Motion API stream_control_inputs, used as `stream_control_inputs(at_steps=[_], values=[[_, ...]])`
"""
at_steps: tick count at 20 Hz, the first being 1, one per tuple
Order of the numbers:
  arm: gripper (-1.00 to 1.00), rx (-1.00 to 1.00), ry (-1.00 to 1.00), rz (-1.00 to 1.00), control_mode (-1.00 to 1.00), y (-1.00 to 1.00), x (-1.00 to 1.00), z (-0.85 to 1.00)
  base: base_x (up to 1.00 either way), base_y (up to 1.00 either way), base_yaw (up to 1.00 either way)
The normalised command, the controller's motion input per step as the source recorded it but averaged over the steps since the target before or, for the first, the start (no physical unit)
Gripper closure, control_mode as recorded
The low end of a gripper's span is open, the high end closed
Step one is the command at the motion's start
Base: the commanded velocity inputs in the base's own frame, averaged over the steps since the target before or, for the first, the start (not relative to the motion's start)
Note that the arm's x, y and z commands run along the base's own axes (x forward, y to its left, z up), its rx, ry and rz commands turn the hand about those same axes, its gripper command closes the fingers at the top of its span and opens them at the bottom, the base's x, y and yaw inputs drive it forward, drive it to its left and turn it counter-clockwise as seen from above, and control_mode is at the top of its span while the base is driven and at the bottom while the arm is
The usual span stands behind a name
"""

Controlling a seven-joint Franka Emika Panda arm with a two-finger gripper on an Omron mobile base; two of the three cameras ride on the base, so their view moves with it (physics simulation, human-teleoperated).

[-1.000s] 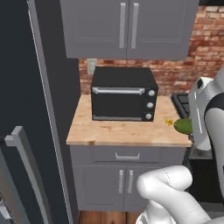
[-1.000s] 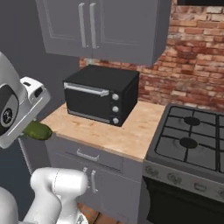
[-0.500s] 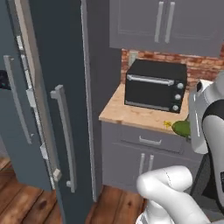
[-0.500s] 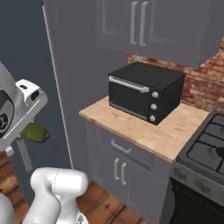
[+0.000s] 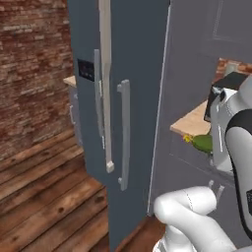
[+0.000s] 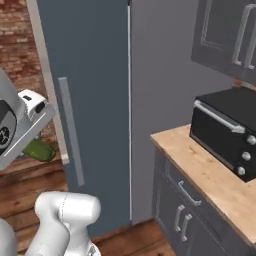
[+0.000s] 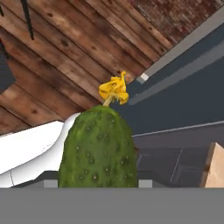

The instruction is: Place the beer on the top shelf of the fridge to keep it out of children's reach, and place the cucumber and orange on lower shelves for easy access.

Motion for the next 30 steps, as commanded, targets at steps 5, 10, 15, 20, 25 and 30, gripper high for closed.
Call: stream_control_inputs(at_steps=[5, 10, 15, 20, 25, 30], values=[[1.0, 0.0, 0.0, 0.0, 1.0, 0.0, 0.0, 0.0, 0.0, 0.03, 0.72], [1.0, 0.0, 0.0, 0.0, 1.0, 0.0, 0.0, 0.0, 0.03, 0.25, 0.64], [1.0, 0.0, 0.0, 0.0, 1.0, 0.0, 0.0, 0.0, 0.28, 0.41, 0.54], [1.0, 0.0, 0.0, 0.0, 1.0, 0.0, 0.0, 0.0, 0.58, 0.49, 0.39], [1.0, 0.0, 0.0, 0.0, 1.0, 0.0, 0.0, 0.0, 0.82, 0.49, 0.15], [1.0, 0.0, 0.0, 0.0, 1.0, 0.0, 0.0, 0.0, 0.87, 0.29, -0.08]])
